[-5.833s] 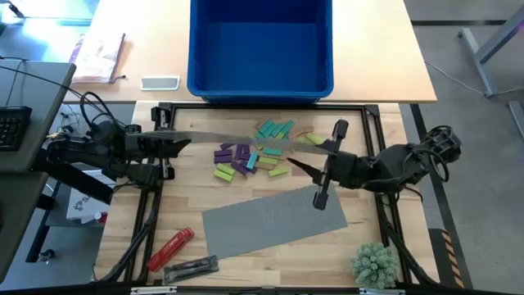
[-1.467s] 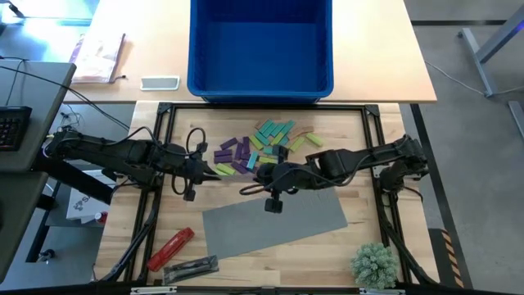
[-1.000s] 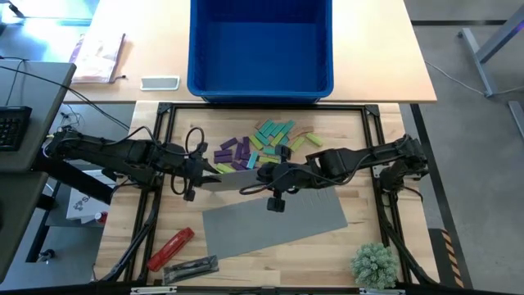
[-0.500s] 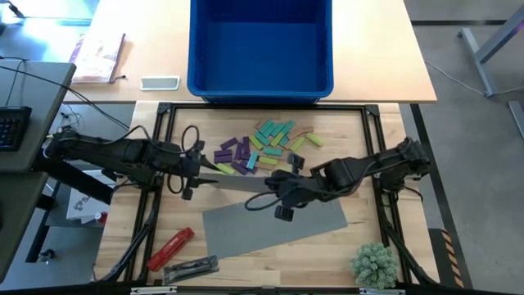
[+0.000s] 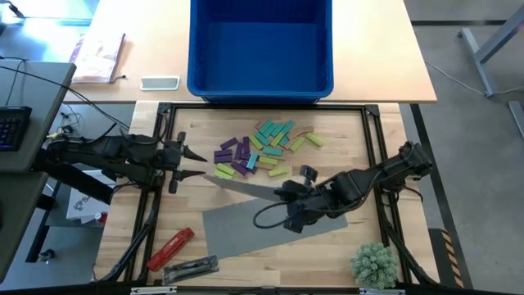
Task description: Sort blocks
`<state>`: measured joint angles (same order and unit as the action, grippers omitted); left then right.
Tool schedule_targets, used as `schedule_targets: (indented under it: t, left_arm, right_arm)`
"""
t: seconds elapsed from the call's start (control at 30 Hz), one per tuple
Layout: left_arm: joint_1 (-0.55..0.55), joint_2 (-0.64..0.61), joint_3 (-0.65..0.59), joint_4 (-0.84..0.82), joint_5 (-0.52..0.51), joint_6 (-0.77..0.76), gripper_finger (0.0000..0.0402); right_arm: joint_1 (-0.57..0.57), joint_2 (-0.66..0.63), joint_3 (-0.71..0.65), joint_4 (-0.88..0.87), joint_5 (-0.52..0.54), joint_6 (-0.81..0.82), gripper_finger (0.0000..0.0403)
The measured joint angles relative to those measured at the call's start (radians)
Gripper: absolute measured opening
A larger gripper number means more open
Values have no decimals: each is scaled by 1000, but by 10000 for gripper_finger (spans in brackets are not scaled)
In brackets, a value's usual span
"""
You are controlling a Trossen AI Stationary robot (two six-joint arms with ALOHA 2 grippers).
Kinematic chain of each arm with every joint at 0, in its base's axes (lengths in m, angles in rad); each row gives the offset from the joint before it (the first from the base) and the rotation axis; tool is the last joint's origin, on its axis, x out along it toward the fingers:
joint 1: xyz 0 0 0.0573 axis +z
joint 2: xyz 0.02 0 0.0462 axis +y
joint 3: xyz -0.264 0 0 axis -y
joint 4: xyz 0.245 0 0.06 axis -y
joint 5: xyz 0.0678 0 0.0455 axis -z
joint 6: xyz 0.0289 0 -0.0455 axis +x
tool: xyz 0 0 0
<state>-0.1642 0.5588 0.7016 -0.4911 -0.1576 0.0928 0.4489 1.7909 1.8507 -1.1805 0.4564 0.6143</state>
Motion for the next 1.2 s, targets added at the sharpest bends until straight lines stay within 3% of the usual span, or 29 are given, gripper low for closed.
schedule_targets:
  t: [0.17, 0.33, 0.6, 0.93, 1.2]
  left_arm:
    - [0, -58, -85, 102, 48, -15, 157]
    - [0, -65, -159, 207, 78, -21, 157]
    - [-10, -70, -167, 227, 93, -12, 157]
    - [-10, -72, -167, 228, 91, -12, 157]
    - [-10, -74, -167, 227, 83, -21, 157]
  right_arm:
    - [37, 26, 0, -42, 12, 43, 0]
    - [51, 99, 0, -56, -41, 55, 0]
    - [49, 196, -2, -150, -108, 148, 1]
    - [56, 150, -2, -126, 48, 185, 0]
    - [69, 70, -2, -252, 210, 346, 1]
